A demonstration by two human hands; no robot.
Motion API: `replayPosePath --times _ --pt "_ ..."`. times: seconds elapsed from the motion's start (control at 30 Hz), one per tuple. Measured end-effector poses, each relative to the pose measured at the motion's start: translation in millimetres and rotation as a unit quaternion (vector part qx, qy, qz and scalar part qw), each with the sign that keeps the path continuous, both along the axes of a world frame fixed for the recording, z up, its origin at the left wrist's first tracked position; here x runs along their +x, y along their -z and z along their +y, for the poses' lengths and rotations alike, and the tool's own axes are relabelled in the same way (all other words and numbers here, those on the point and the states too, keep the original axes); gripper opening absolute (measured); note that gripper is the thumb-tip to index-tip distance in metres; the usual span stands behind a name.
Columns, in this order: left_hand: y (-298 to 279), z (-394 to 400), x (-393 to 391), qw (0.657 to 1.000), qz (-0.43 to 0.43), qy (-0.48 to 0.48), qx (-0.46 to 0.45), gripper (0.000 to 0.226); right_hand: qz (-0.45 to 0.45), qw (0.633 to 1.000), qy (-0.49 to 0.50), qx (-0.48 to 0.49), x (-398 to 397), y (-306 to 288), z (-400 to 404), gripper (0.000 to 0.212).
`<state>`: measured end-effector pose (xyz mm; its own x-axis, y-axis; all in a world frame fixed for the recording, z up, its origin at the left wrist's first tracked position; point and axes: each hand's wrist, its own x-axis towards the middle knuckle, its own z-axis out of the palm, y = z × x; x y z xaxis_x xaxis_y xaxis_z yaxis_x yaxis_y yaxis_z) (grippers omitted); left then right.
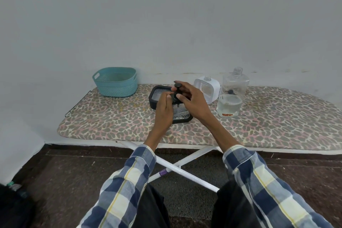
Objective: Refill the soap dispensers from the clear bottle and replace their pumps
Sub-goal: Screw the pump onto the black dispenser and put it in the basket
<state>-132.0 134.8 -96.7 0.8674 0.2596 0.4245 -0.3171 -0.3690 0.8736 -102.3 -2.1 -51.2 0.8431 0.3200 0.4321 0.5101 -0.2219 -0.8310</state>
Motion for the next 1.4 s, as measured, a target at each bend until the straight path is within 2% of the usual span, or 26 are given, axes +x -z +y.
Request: replayPosePath --times 0.27,0.33,0.43,0.53,0.63,0.77,0.93,1.23,1.4 --pt "-1 3 -1 1.000 -0.005 -0.011 0.010 0.032 -0.008 0.996 0.081 0.045 1 9 15 0.051" --pt "-1 3 -2 1.000 -0.012 -0.009 0.012 0.033 0.011 0.996 0.075 0.046 2 9 14 0.048" --pt "-3 2 -2 1.000 -0.017 -0.004 0.003 0.034 0.031 0.999 0.041 0.005 4 7 5 0.033" --pt "-3 2 -1 1.000 -0.020 -0.010 -0.003 0.033 0.041 0.999 0.022 -0.025 6 6 -4 0.034" --pt "-1 0 1 1.000 -0.022 -0.019 -0.001 0.030 0.069 0.997 0.043 -0.003 10 4 -4 0.032" --pt "0 -1 1 0.999 -0.028 -0.016 0.000 0.033 0.081 0.994 0.067 0.008 10 2 6 0.043" --pt "4 3 2 0.999 -0.044 -0.009 0.005 0.036 0.094 0.995 0.031 0.006 11 4 -2 0.038" --pt "2 -2 0 0.999 -0.041 -0.012 -0.002 0.033 0.042 0.994 0.097 -0.009 4 4 16 0.037" --pt "2 0 0 0.999 -0.046 -0.014 0.021 0.028 0.038 0.996 0.084 -0.001 5 6 11 0.038"
